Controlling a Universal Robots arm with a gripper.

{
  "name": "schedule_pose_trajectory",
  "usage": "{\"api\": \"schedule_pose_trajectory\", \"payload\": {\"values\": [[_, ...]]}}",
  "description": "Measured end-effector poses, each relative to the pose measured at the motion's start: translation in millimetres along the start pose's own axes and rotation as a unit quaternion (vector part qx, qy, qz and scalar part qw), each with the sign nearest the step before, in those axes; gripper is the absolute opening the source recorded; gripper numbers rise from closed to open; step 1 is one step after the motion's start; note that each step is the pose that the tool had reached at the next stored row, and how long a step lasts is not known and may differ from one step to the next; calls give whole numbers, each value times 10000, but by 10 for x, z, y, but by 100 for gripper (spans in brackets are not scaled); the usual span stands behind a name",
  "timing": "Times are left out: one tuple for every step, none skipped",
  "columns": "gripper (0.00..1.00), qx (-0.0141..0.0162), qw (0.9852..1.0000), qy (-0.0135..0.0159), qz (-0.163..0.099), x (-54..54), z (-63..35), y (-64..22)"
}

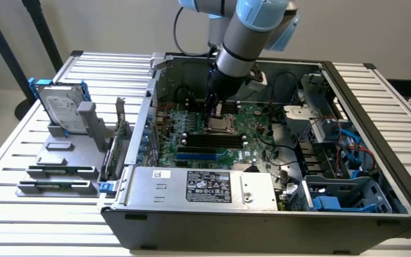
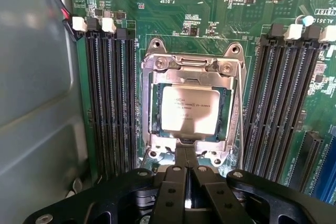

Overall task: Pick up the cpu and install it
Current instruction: 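Close the cpu cover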

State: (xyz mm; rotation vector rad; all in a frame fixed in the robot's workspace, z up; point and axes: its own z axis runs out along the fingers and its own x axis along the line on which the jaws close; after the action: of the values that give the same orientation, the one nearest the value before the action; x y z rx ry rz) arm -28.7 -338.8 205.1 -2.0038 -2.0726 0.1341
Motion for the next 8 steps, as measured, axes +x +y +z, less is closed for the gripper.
{"api": "schedule_pose_trajectory", "payload": {"values": [[11, -1, 10000, 0, -1, -1, 8, 0], [11, -2, 10000, 0, -1, -2, 14, -1], [11, -3, 10000, 0, -1, -2, 21, -1], [11, -4, 10000, -1, -1, -3, 26, -2], [11, -5, 10000, -1, -1, -4, 30, -2], [11, -6, 10000, -1, -1, -4, 34, -3], [11, -6, 10000, -1, -1, -5, 39, -3], [11, -8, 10000, -1, -1, -5, 43, -4]]}}
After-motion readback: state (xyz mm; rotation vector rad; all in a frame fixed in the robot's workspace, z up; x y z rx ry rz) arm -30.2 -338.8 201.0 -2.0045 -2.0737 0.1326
